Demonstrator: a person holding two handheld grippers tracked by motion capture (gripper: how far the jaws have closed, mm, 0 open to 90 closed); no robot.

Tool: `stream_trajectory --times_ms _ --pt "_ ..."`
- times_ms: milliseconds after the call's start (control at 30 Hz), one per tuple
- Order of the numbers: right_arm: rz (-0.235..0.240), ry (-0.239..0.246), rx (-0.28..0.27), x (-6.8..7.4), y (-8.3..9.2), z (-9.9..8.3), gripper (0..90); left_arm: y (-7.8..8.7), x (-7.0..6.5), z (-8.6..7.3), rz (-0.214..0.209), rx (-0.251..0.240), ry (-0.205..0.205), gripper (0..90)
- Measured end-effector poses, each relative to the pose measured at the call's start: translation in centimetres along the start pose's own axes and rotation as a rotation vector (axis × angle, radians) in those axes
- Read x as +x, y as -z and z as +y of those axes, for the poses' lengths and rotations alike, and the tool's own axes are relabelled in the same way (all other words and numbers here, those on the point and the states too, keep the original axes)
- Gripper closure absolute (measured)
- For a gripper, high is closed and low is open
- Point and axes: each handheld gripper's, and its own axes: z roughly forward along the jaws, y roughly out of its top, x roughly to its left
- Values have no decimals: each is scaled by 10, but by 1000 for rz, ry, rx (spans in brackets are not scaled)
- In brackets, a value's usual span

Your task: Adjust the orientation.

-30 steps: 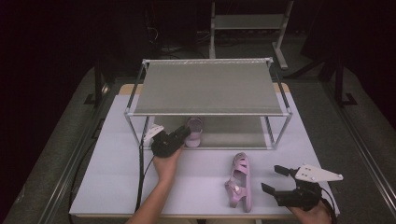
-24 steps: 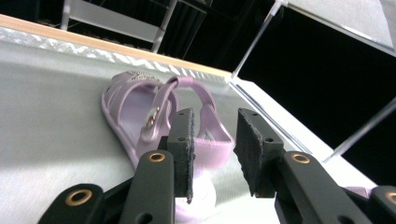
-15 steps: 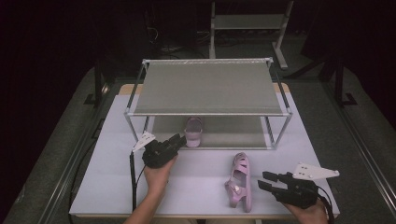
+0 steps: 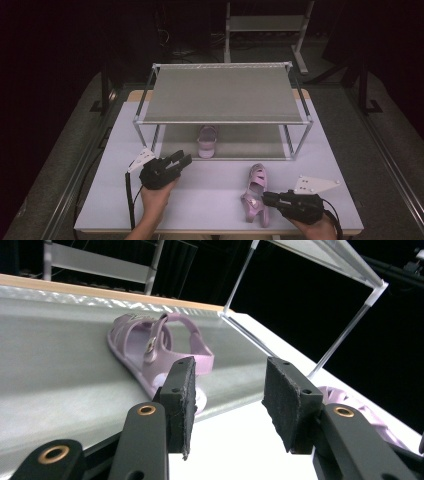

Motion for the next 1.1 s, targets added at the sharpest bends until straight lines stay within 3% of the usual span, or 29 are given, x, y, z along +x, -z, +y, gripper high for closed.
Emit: stream_trajectory --times_ms 133,400,433,500,567,767,833,1033,1100 --pt "-7 19 36 2 -8 2 798 6 1 -2 -1 0 0 545" --pt "-6 9 36 1 -8 1 798 17 -1 -4 -14 -6 -3 514" --pt "-8 7 37 1 -7 1 797 20 -3 -5 -18 -7 -10 514" --pt "-17 -16 25 0 -4 -2 796 23 -3 -6 -38 -12 18 507" --pt "-16 -34 21 -2 -1 -4 800 25 -4 -7 -41 -16 11 505" --pt "-46 -30 26 -4 8 -7 804 28 -4 -7 -44 -27 4 492" --pt "-59 -56 33 -5 11 -8 799 30 -4 -7 -45 -34 4 489" --pt "-84 -65 53 -11 20 -13 791 35 -4 -5 -42 -45 -11 483" --pt "-124 -90 75 -16 25 -18 780 34 -2 -6 -46 -37 -9 473"
